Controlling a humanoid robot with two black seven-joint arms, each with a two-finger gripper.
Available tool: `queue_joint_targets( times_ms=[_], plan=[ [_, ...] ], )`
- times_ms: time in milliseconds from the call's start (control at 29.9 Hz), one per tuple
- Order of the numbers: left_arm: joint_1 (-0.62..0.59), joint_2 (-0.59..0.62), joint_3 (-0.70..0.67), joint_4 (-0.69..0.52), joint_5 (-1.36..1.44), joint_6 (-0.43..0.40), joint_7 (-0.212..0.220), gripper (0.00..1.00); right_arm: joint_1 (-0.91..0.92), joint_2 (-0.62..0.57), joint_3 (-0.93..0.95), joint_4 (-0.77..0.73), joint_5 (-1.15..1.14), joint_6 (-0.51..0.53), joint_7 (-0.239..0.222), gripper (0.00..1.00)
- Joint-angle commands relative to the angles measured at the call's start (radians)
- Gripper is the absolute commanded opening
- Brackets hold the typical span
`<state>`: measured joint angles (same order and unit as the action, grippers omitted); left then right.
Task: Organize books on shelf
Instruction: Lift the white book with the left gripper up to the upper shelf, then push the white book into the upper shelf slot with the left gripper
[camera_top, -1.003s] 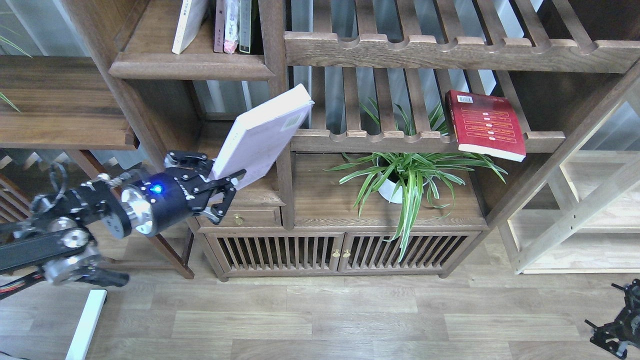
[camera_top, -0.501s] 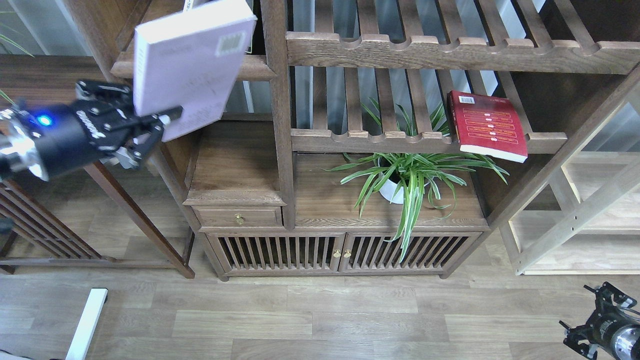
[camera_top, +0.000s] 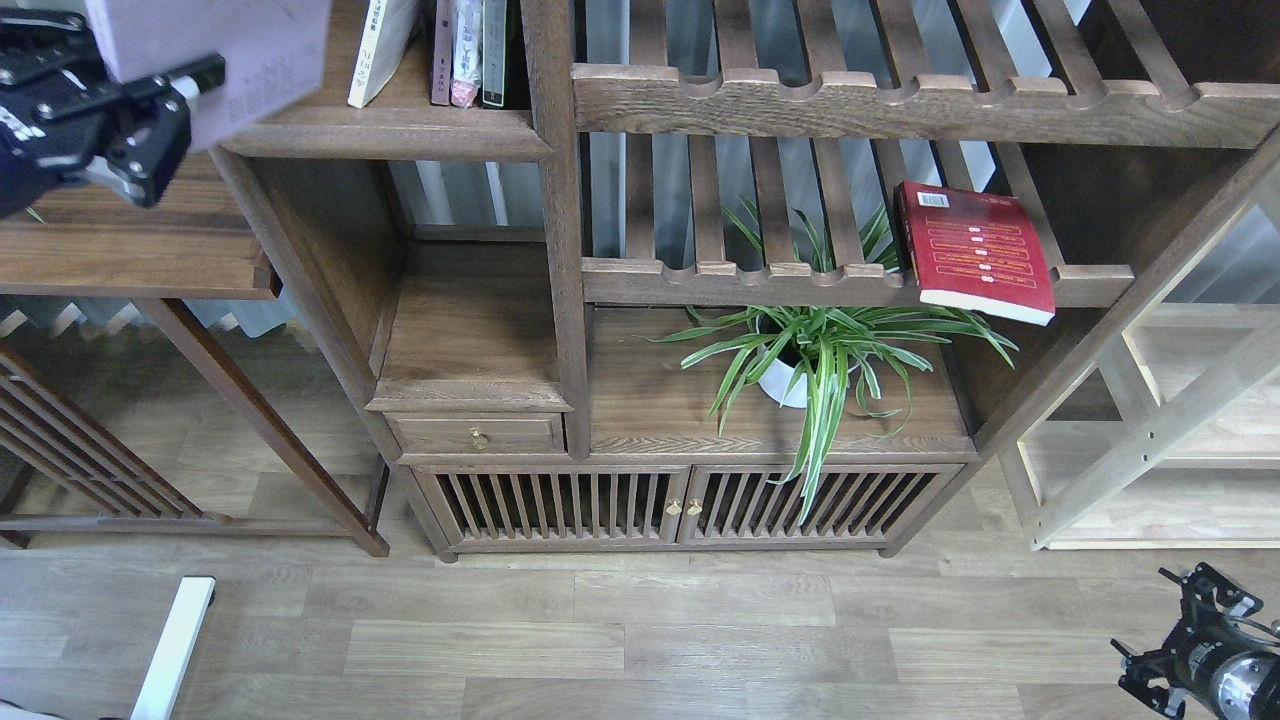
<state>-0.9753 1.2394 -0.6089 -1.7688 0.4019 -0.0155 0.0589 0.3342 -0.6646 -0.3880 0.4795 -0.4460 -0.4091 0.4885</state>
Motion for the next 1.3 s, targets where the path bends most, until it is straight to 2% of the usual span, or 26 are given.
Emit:
queue_joint_targets(
  times_ms=[0, 100, 201, 735, 1270],
  plan=[
    [-0.006, -0.024, 0.004, 0.012, 0.009, 0.129, 0.015, 0.0, -0.006, 0.013, 0.0, 0.002, -0.003, -0.016, 0.0, 1.0],
    [-0.008, -0.078, 0.012, 0.04, 0.017, 0.202, 0.027, 0.0, -0.009, 0.013, 0.0, 0.004, -0.005, -0.017, 0.0, 1.0],
    [-0.011, -0.141, 0.011, 0.084, 0.044, 0.232, 0.053, 0.0, -0.017, 0.014, 0.0, 0.004, -0.008, -0.019, 0.0, 1.0],
    [-0.138, -0.457, 0.032, 0.391, 0.127, 0.247, 0.084, 0.0, -0.067, 0.02, 0.003, 0.008, -0.011, -0.054, 0.0, 1.0],
    [-0.209, -0.735, 0.095, 0.69, 0.199, 0.299, 0.075, 0.0, -0.083, 0.045, 0.006, 0.008, -0.01, -0.08, 0.0, 1.0]
  ],
)
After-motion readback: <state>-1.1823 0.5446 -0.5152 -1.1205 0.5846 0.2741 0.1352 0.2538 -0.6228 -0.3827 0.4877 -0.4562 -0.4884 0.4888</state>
